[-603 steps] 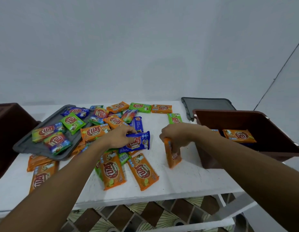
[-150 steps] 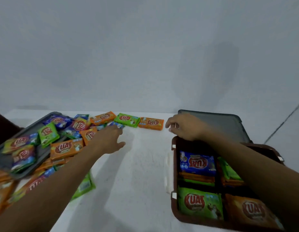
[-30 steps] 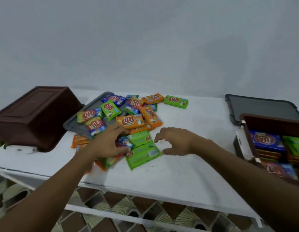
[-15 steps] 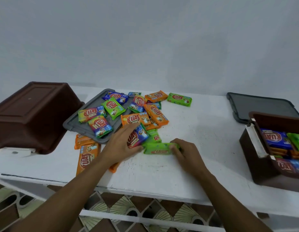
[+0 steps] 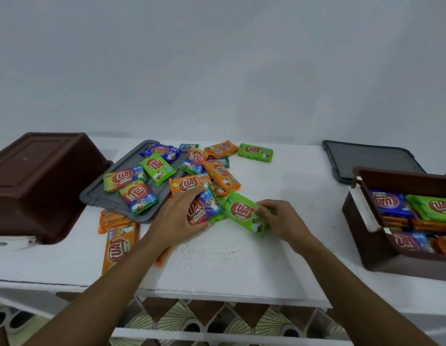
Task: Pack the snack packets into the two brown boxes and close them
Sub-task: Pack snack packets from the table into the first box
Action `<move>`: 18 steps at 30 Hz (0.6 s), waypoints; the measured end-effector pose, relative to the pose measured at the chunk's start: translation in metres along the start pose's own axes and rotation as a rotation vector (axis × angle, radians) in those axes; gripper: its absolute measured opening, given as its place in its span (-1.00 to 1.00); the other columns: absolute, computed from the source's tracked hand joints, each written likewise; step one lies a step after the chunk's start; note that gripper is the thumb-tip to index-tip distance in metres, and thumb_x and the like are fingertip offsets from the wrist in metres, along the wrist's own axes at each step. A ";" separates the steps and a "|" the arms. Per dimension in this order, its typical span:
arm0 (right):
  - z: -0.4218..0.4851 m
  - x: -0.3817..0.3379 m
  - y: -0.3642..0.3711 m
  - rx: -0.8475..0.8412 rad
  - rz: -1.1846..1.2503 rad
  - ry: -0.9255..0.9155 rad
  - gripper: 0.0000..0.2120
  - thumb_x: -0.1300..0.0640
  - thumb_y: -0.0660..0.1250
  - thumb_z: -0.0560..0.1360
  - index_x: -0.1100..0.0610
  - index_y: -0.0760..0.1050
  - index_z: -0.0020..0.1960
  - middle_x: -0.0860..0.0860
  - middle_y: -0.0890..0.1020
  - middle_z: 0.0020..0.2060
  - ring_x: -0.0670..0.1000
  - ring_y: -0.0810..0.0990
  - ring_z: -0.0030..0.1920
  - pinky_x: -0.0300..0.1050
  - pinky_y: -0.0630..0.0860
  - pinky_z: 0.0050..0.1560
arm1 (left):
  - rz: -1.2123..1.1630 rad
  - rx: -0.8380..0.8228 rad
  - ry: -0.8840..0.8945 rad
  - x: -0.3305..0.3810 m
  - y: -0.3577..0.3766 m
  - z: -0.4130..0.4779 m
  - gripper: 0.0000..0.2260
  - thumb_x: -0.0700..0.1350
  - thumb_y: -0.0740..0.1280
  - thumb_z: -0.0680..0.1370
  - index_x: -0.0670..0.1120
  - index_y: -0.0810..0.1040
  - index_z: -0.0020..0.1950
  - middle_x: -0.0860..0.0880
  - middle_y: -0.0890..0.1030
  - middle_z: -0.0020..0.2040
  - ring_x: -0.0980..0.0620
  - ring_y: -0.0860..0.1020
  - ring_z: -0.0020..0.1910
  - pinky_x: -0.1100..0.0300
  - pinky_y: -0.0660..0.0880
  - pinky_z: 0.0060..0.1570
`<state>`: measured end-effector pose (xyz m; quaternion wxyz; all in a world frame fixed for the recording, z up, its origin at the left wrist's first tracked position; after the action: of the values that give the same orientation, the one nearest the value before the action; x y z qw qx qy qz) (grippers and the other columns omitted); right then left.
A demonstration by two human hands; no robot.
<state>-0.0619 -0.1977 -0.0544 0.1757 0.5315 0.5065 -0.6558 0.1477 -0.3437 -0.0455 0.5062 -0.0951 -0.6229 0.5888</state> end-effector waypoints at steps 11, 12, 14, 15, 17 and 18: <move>-0.020 -0.070 -0.156 0.031 -0.453 -0.084 -0.88 0.12 0.39 0.49 0.01 0.51 0.01 -0.09 0.57 -0.11 -0.05 0.60 -0.15 -0.14 0.58 -0.21 | 0.086 -0.044 0.149 0.114 -0.001 0.067 -0.26 0.21 0.43 0.33 0.09 0.28 0.45 0.03 0.47 0.33 0.00 0.50 0.21 0.02 0.52 0.14; -0.025 -0.067 -0.172 0.015 -0.443 -0.079 -0.85 0.15 0.38 0.51 0.01 0.50 0.06 -0.09 0.57 -0.08 -0.06 0.61 -0.13 -0.10 0.60 -0.16 | 0.077 -0.042 0.173 0.129 0.001 0.073 -0.27 0.22 0.42 0.32 0.09 0.29 0.44 0.03 0.48 0.32 0.00 0.50 0.21 0.03 0.50 0.15; -0.038 -0.052 -0.209 0.001 -0.377 -0.049 -0.80 0.22 0.34 0.55 0.02 0.51 0.14 -0.03 0.62 -0.04 -0.04 0.64 -0.09 -0.04 0.63 -0.10 | 0.073 -0.050 0.226 0.165 0.013 0.085 -0.28 0.18 0.46 0.34 0.07 0.31 0.44 0.03 0.49 0.32 0.01 0.48 0.23 0.09 0.45 0.17; -0.043 -0.045 -0.224 -0.009 -0.344 -0.032 -0.77 0.24 0.31 0.56 0.02 0.51 0.17 -0.01 0.62 -0.01 -0.01 0.65 -0.06 0.00 0.64 -0.06 | 0.075 -0.062 0.255 0.182 0.018 0.089 -0.29 0.17 0.46 0.35 0.06 0.31 0.45 0.03 0.48 0.32 0.01 0.47 0.24 0.10 0.44 0.17; -0.054 -0.027 -0.258 -0.005 -0.321 -0.028 -0.74 0.27 0.24 0.59 -0.01 0.50 0.20 0.07 0.62 0.03 0.07 0.65 -0.04 0.10 0.63 -0.05 | 0.085 -0.085 0.328 0.223 0.032 0.098 -0.29 0.17 0.45 0.36 0.04 0.32 0.45 0.04 0.48 0.32 0.03 0.47 0.23 0.10 0.46 0.15; -0.057 -0.018 -0.272 -0.001 -0.313 -0.031 -0.70 0.28 0.21 0.60 -0.06 0.49 0.20 0.12 0.62 0.02 0.12 0.65 -0.04 0.12 0.63 -0.09 | 0.090 -0.093 0.364 0.240 0.038 0.101 -0.31 0.16 0.46 0.37 0.04 0.32 0.45 0.05 0.49 0.30 0.03 0.48 0.20 0.10 0.48 0.13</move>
<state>-0.2343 -0.0392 0.0959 0.0793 0.4359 0.5808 -0.6830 -0.0580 -0.2260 0.0685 0.5785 -0.2511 -0.5427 0.5548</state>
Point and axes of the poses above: each hand's wrist, its own z-axis towards the middle knuckle, its own y-axis out of the palm, x = y × z, the point moved 7 cm from there along z, towards the middle knuckle
